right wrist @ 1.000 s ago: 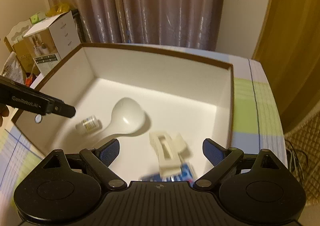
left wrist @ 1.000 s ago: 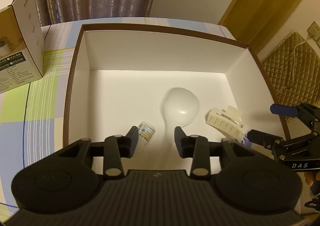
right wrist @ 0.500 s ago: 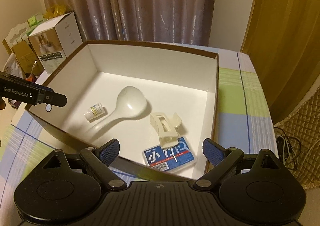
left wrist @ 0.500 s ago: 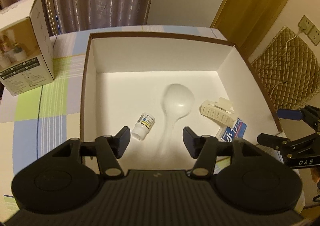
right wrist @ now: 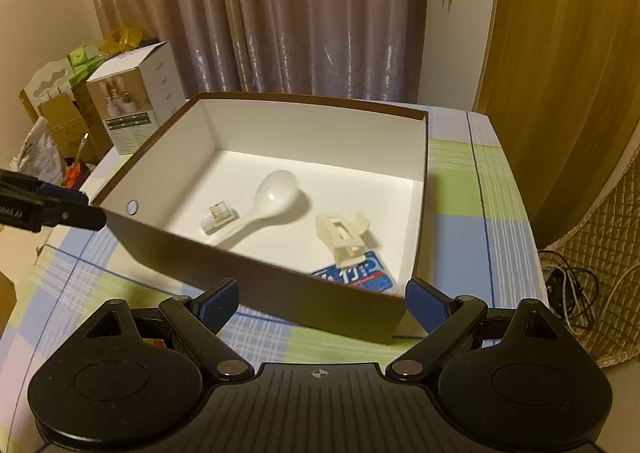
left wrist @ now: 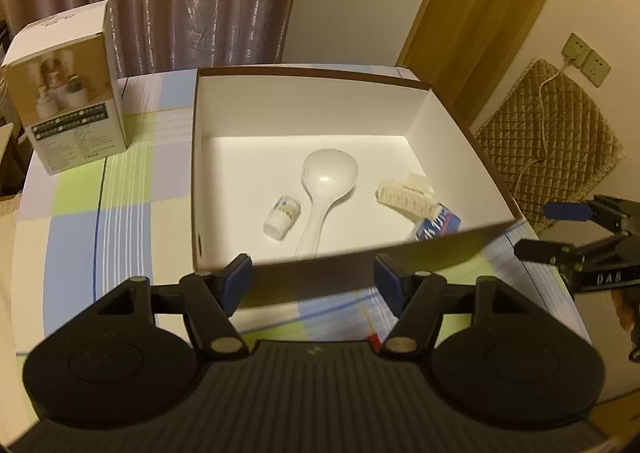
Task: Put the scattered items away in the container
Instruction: 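Move both tools back toward the remaining items on the table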
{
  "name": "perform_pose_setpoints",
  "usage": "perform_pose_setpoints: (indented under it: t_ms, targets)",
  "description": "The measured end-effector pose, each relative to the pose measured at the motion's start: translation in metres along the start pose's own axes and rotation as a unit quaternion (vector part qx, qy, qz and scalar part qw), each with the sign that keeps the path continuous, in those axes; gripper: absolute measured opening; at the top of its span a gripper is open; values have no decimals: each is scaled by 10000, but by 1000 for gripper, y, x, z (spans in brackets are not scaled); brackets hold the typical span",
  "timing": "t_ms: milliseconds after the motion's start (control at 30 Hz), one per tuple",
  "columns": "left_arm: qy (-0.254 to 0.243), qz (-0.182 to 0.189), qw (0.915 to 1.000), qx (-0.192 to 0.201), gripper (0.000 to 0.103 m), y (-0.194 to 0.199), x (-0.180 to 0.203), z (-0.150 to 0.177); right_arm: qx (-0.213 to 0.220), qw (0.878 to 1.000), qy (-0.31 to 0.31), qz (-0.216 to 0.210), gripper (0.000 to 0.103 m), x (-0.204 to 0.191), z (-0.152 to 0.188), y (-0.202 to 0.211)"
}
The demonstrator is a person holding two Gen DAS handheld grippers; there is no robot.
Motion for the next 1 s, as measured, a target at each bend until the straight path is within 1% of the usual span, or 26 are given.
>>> perform_pose_setpoints:
  t_ms: [100,333,433,633,767,1000]
  targets:
    - [18,11,10000,-36,62,11,-2,21,6,10000,39,-23,95,-4,10,9]
    - [202,70,9992,-330,62,27,-8,85,-62,9998,88,-139,95,-10,39,24]
    - [272,144,9982,-521,62,29,-7,114,-167,9996,94,-189,95,-13,55,27]
    - [540,210,9944,-880,62,29,-3,162,-481,9984,-2,-283,95,-19,86,27]
    - [721,291,9916,-1033,62,29,0,185,-651,9971,-74,-376,95,-24,103,26]
    - [786,366,9880,-1282,62,25,11,213,-890,9949,-116,-465,95,-28,125,24]
Point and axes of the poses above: each gripper's, at about its wrist camera, not at the fingertips, and y roughly against the way its jaws point, x to its right, z to its underside, the point moved 5 cm from there along -y, roughly the way its jaws point, and after that the axes turned 3 degrees about -x, right-handed, at the moved point
